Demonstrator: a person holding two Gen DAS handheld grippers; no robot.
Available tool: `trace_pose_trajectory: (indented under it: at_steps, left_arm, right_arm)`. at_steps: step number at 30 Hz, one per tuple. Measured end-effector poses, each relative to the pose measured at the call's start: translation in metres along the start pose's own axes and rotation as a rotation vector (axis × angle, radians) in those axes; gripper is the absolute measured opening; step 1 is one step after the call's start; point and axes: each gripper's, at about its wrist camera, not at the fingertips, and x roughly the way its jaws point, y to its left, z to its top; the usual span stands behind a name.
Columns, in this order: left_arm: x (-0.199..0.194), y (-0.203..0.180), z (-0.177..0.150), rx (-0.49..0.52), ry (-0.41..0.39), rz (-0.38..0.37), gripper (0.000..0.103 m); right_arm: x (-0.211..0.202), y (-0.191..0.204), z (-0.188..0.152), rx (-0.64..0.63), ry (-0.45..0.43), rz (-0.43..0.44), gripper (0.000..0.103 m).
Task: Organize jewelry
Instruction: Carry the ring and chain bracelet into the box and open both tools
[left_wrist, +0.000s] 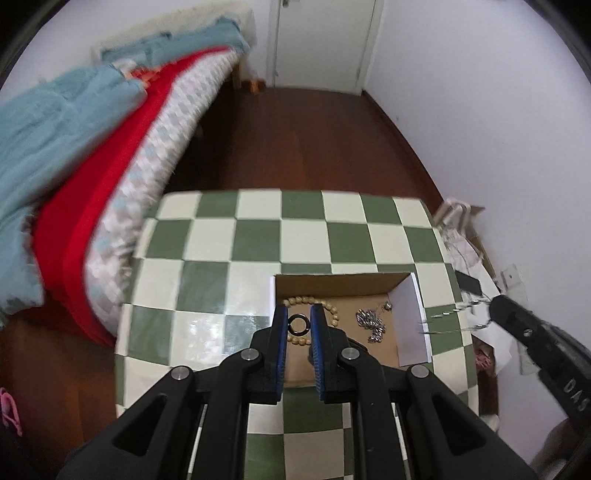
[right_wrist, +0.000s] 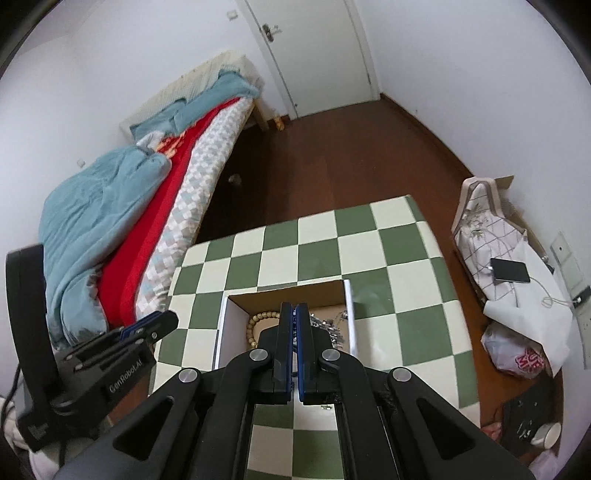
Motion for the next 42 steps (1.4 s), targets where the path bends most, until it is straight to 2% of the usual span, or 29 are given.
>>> trace_pose_trajectory:
  at_steps: [10,13,18,20,21,22,23,24,26,27,30,32,33,38,42]
  left_arm:
    - [0.067,0.012,-0.002,-0.025,0.214,-0.061,0.01]
    - [0.076,0.016,-0.004,-0.049,0.245,-0.069,0.01]
    - [0.075,0.02,0.005,-0.086,0.234,-0.086,0.013]
    - [0.072,0.022,0.009,-0.094,0.223,-0.079,0.021]
    - [0.071,0.022,0.011,-0.092,0.215,-0.072,0.044]
    - [0.07,0.022,0.013,-0.088,0.205,-0.05,0.079]
    - [0.067,0.023,0.015,-0.089,0.188,-0.03,0.091]
    - [0.063,0.025,0.017,-0.095,0.17,-0.023,0.096]
    - [0.059,0.028,0.018,-0.095,0.156,-0.001,0.096]
    - [0.057,0.029,0.018,-0.084,0.145,0.024,0.097]
    - [0.049,0.028,0.015,-0.042,0.096,0.143,0.102]
    - [0.044,0.03,0.01,-0.031,0.06,0.185,0.103]
    - [0.041,0.03,0.006,-0.02,0.037,0.214,0.103]
    - [0.031,0.029,-0.011,-0.002,-0.01,0.272,0.103]
    - [0.025,0.028,-0.019,-0.006,-0.019,0.288,0.103]
  right_arm:
    - [0.07,-0.011,-0.002,0.003,0.175,-0.003,0.001]
    - [0.084,-0.018,-0.004,0.018,0.228,0.006,0.001]
    - [0.099,-0.027,-0.003,0.045,0.276,0.013,0.002]
    - [0.101,-0.029,-0.001,0.043,0.286,0.003,0.002]
    - [0.103,-0.029,0.0,0.039,0.296,-0.006,0.002]
    - [0.104,-0.029,0.0,0.039,0.305,-0.012,0.004]
    - [0.104,-0.03,0.0,0.034,0.31,-0.02,0.012]
    - [0.104,-0.029,0.001,0.027,0.31,-0.032,0.021]
    - [0.101,-0.026,0.0,-0.011,0.3,-0.085,0.078]
    - [0.1,-0.024,-0.001,-0.027,0.296,-0.1,0.086]
    - [0.099,-0.019,-0.007,-0.073,0.299,-0.168,0.09]
    - [0.101,-0.018,-0.012,-0.092,0.307,-0.196,0.102]
    - [0.101,-0.017,-0.015,-0.103,0.305,-0.213,0.102]
    - [0.098,-0.011,-0.027,-0.132,0.283,-0.27,0.103]
    - [0.091,-0.006,-0.031,-0.135,0.258,-0.289,0.103]
